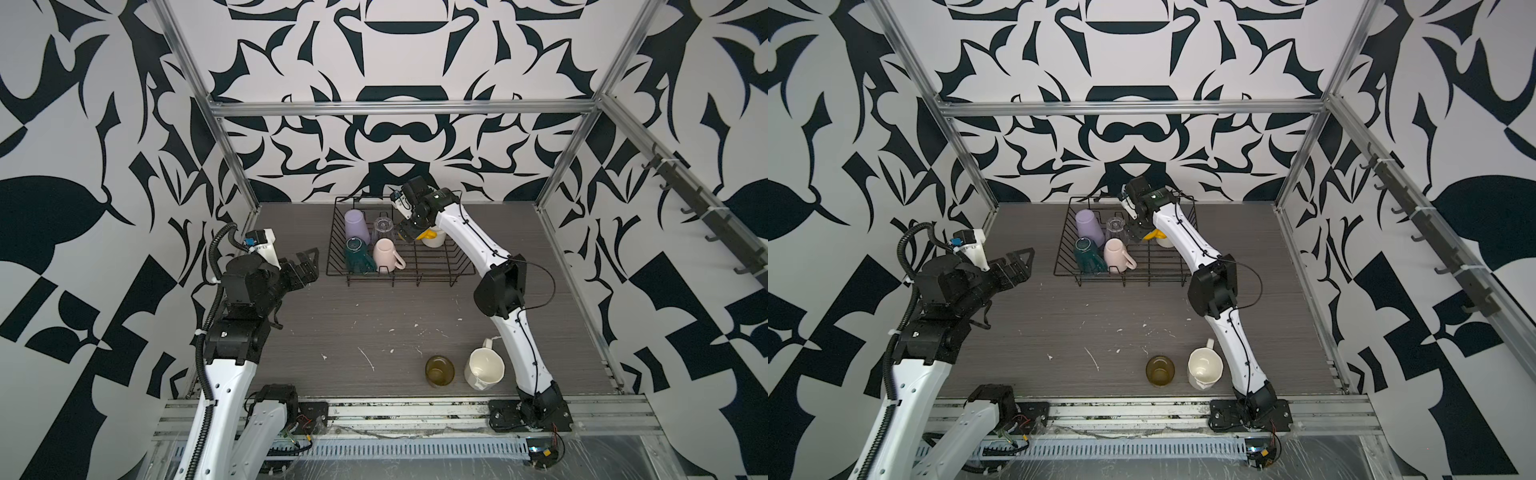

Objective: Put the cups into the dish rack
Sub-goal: 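Lower the yellow mug upside down into the rack with the right gripper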

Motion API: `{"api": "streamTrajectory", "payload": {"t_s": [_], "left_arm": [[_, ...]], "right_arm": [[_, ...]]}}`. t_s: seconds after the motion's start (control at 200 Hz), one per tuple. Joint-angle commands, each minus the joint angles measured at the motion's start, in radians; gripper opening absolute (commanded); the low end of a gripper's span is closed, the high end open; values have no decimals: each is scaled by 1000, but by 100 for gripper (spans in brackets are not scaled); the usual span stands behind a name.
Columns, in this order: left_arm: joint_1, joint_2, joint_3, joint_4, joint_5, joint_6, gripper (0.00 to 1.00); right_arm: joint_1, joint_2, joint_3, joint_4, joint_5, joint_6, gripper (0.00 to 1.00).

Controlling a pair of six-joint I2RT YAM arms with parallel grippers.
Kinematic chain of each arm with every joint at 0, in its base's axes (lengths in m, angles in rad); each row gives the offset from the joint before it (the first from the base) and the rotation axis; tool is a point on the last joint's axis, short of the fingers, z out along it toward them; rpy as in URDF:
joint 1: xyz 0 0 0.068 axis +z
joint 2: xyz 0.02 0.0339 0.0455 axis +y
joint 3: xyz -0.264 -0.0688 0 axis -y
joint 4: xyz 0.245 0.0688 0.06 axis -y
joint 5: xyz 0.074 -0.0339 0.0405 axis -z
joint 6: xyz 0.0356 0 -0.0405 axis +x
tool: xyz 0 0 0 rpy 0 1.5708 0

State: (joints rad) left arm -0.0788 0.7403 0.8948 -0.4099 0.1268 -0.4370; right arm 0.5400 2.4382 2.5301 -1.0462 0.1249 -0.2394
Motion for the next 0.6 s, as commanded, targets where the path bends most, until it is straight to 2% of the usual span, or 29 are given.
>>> {"api": "streamTrajectory", "payload": {"t_s": [0.0, 0.32, 0.595], "left_arm": [[3, 3, -13, -18, 0, 17, 99], [3, 24, -30, 19, 39, -2, 99], [4, 21, -41, 27, 51, -19, 99]], "right_arm": [[6, -30, 79, 11, 23, -12, 0], [12, 52, 162, -31, 21, -30, 0], [14, 73, 162, -54, 13, -40, 0]]}}
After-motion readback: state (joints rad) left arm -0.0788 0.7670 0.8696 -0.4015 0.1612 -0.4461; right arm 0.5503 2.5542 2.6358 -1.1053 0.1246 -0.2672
